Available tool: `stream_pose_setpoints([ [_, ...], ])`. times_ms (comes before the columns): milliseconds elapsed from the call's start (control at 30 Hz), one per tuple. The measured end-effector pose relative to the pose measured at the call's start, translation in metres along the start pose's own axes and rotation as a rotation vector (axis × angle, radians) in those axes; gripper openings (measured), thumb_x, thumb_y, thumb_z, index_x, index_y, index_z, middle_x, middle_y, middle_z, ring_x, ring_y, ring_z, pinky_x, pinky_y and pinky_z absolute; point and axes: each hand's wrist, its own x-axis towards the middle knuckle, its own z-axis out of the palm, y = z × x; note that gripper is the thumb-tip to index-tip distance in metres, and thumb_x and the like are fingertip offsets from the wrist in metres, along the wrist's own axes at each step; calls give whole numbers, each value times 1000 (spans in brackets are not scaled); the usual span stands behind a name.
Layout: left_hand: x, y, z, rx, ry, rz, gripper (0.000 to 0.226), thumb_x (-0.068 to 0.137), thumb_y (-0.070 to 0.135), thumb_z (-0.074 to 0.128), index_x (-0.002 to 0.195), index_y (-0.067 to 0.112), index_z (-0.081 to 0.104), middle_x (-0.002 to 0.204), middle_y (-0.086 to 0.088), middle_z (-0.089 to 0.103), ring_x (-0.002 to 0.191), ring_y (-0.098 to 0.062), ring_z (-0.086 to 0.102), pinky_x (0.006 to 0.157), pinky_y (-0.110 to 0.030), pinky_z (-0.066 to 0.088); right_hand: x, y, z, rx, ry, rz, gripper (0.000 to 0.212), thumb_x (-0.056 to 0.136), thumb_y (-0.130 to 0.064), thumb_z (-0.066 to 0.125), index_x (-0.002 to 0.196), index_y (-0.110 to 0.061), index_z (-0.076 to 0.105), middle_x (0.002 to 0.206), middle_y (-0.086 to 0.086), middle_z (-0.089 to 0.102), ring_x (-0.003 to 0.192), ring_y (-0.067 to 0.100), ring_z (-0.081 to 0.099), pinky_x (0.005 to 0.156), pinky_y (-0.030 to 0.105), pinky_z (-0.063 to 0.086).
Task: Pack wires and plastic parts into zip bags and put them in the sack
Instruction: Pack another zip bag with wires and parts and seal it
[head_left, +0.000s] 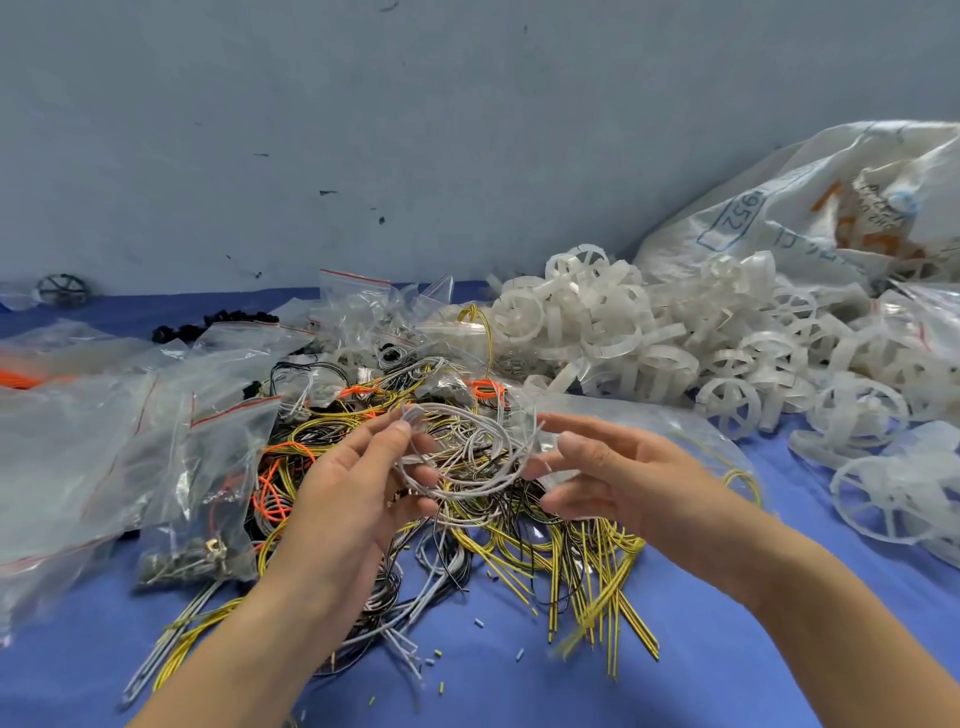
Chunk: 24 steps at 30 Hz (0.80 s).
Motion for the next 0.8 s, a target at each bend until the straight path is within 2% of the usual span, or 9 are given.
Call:
stream_pose_setpoints([
  [100,-1,2,-1,-35,-24,-9,16,97,15,53,107,12,65,84,-6,67,63,-13,60,49,-25,51,3,1,5,2,22,-33,58,74,-45,71,125,-20,61,108,8,73,86,18,70,77,27,57],
  [200,-4,3,0,-44,-84,-16,28,85,22,61,110,10,65,87,-7,67,66,-14,62,51,-27,53,7,4,12,-3,78,-37,56,68,-46,73,116,-18,69,95,4,74,78,15,67,70,24,55],
  [267,-7,3,2,-35,-132,-24,38,79,26,62,113,9,65,88,-8,67,67,-15,63,51,-28,53,9,6,17,-24,101,-40,45,67,-47,72,105,-22,76,85,-1,70,72,12,64,69,23,54],
  [333,-8,2,3,-41,-164,-34,40,79,26,62,114,7,64,88,-9,67,67,-16,63,51,-28,52,10,8,20,-25,112,-46,34,72,-44,70,100,-26,77,81,-2,68,68,10,61,67,22,53],
  [467,-9,0,3,-44,-175,-48,45,78,27,62,117,5,63,88,-10,67,66,-17,62,51,-29,53,11,9,22,-54,130,-60,20,80,-39,67,87,-23,78,81,0,69,67,12,60,64,20,52],
  [633,-6,-2,1,-34,-152,-72,45,79,29,62,119,8,62,89,-7,68,68,-15,64,56,-28,55,11,12,23,-98,164,-69,30,78,-42,66,92,-19,78,78,-4,69,69,9,60,66,19,54],
  [733,-5,-4,0,-40,-161,-93,38,81,29,62,115,12,64,89,-5,70,69,-14,65,57,-28,56,10,14,24,-156,192,-90,30,80,-45,63,94,-24,79,88,-9,74,82,5,66,72,19,56],
  [800,-5,-5,-1,-35,-173,-108,34,81,30,62,111,14,66,90,-5,70,70,-15,66,57,-28,56,10,14,24,-158,193,-87,29,86,-41,61,97,-20,77,95,-4,76,91,9,69,75,22,57],
])
